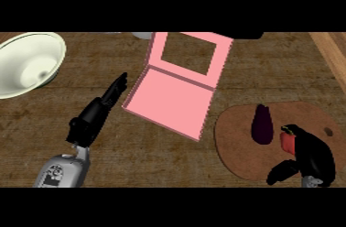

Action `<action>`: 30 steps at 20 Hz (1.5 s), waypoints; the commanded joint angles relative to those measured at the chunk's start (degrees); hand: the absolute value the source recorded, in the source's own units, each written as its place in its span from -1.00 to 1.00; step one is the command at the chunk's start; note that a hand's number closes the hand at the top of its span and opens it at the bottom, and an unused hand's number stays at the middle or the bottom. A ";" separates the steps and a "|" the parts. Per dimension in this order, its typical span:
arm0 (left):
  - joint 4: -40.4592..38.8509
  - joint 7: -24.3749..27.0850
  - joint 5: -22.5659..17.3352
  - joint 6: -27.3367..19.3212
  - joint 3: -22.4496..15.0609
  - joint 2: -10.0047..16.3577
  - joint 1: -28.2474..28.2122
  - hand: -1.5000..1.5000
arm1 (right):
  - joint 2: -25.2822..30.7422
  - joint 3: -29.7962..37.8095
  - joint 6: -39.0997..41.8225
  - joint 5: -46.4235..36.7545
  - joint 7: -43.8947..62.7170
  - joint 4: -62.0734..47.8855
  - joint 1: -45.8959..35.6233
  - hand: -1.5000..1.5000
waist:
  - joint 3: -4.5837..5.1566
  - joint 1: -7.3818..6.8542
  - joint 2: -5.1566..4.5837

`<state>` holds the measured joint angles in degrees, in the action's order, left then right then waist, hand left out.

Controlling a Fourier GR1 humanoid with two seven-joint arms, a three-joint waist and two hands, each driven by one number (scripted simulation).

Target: Pick the bell pepper from the cutting board and place it in the cardboard box

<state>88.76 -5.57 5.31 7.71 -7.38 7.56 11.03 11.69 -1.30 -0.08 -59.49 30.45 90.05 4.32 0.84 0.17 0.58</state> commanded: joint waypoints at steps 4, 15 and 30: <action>3.21 -0.95 -0.08 0.89 0.70 -0.39 -1.64 0.00 | 1.25 1.25 -4.21 -3.26 -3.03 -4.31 -1.12 1.00 | -0.85 -0.27 -0.55; -0.22 -0.68 1.04 1.77 -2.38 -2.54 2.39 0.00 | -11.30 -31.66 2.67 -19.93 12.21 4.17 -7.32 1.00 | -0.65 -5.42 -0.89; -2.45 -1.01 0.25 2.48 0.09 -1.13 4.00 0.00 | -11.64 -59.89 6.52 -20.24 47.46 13.49 -29.50 1.00 | -0.65 -3.79 -0.04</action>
<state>86.56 -5.76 6.03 9.86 -8.08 6.02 14.10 0.97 -56.18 5.29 -80.69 64.74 100.41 -20.16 0.24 -3.99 0.29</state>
